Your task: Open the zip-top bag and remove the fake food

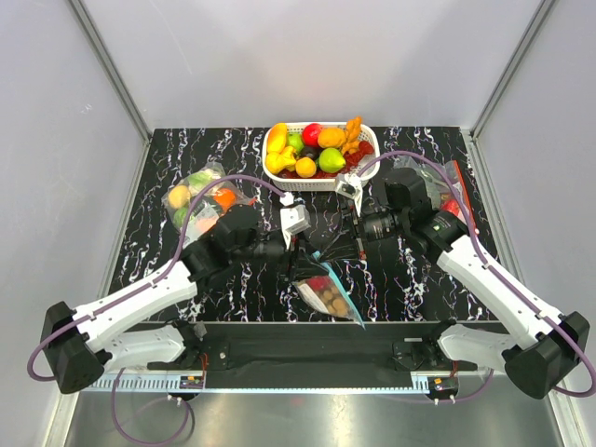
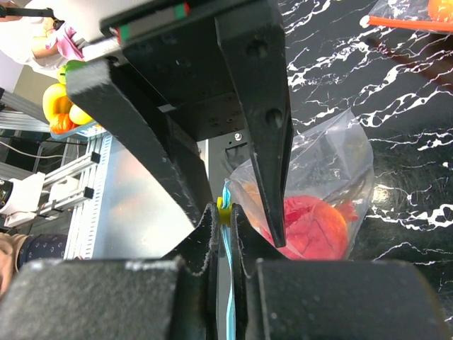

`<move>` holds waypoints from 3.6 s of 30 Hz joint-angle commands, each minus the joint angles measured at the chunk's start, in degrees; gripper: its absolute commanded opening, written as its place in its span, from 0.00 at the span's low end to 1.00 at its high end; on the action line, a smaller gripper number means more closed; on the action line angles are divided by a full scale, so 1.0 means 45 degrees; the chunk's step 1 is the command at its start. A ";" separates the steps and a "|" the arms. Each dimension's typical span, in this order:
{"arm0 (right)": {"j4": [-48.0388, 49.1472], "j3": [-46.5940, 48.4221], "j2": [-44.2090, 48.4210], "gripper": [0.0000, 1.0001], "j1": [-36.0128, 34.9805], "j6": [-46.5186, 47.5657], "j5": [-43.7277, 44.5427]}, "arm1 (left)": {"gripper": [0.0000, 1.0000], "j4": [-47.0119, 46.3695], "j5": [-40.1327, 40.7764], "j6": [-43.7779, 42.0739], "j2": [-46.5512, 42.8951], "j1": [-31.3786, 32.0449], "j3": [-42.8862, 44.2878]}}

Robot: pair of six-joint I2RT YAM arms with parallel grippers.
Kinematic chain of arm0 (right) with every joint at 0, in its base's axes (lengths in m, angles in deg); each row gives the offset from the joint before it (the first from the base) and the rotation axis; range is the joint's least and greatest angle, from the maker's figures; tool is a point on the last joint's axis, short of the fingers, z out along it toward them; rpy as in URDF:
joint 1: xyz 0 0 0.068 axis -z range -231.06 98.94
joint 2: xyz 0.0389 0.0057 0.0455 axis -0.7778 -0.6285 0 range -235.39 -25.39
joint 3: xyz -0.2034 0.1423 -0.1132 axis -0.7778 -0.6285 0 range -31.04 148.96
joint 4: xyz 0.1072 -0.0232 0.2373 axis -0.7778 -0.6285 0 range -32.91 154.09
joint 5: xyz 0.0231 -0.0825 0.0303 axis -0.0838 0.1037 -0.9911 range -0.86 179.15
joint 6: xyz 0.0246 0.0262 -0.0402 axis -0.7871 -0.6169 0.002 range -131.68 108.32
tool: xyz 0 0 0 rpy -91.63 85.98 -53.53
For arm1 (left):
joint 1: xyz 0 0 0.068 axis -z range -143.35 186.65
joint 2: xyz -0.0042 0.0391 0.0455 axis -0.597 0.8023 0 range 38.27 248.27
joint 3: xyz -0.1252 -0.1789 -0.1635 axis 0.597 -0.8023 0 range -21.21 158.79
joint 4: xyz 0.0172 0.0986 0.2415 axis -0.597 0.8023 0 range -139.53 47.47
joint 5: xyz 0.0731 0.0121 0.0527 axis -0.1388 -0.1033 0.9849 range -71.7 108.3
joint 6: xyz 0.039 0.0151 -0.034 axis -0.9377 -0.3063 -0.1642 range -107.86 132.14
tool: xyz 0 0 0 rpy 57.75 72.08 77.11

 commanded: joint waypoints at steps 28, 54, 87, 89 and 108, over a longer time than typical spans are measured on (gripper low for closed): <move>-0.0748 0.0003 0.0213 0.00 -0.0131 0.0598 0.0611 | 0.00 -0.0635 -0.0196 0.0027 -0.0868 -0.0327 -0.0139; -0.1061 -0.0779 0.0643 0.00 -0.0131 0.0501 0.1548 | 0.00 0.0809 0.4137 -0.0519 -0.1943 -0.1461 -0.0081; -0.2955 -0.2282 0.0409 0.00 -0.0599 -0.1706 0.6373 | 0.00 -0.2646 0.8734 0.0887 0.0538 -0.3179 -0.3224; -0.2974 -0.2341 0.0428 0.00 -0.0677 -0.1765 0.6373 | 0.00 -0.3345 0.8127 0.0751 0.0344 -0.3355 -0.3692; -0.0769 -0.1384 -0.0644 0.56 -0.0794 -0.1687 0.9615 | 0.00 -0.5186 -0.2305 0.1375 0.0635 -0.3629 -0.4124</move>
